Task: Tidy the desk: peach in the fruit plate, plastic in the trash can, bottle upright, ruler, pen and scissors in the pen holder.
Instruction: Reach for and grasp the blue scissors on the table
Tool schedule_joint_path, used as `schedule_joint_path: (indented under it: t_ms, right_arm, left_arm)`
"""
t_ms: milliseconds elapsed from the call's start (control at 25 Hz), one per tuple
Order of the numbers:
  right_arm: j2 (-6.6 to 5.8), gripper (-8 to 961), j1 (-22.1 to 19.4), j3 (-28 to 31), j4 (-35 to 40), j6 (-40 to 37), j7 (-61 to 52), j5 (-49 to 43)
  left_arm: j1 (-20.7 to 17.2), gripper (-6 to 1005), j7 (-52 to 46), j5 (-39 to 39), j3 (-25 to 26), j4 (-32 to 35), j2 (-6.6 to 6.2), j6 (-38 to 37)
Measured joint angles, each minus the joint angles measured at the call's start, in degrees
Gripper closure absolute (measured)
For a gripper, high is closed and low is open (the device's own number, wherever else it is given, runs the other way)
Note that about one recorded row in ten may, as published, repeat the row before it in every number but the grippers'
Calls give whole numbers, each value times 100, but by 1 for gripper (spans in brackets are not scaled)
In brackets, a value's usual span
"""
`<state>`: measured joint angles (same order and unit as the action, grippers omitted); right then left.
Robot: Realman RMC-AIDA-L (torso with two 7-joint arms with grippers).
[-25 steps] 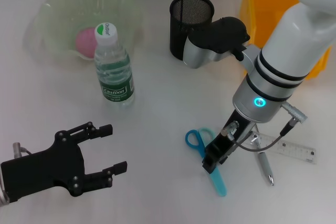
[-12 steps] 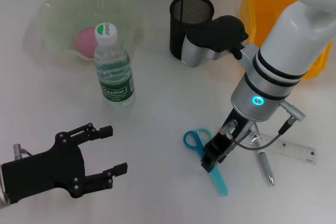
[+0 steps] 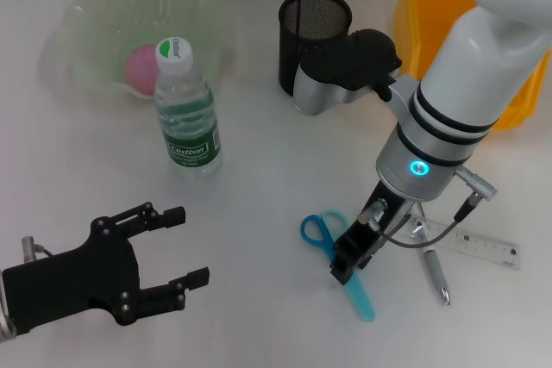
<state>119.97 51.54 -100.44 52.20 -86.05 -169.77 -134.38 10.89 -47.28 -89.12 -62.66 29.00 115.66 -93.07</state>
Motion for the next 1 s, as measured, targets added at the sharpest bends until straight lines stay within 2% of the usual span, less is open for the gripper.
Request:
schedule_joint_path:
  t_ms: [1000]
  right_arm:
    - [0, 636, 63, -205, 47, 46, -9, 9]
  left_arm:
    - [0, 261, 0, 0, 0, 1, 0, 0]
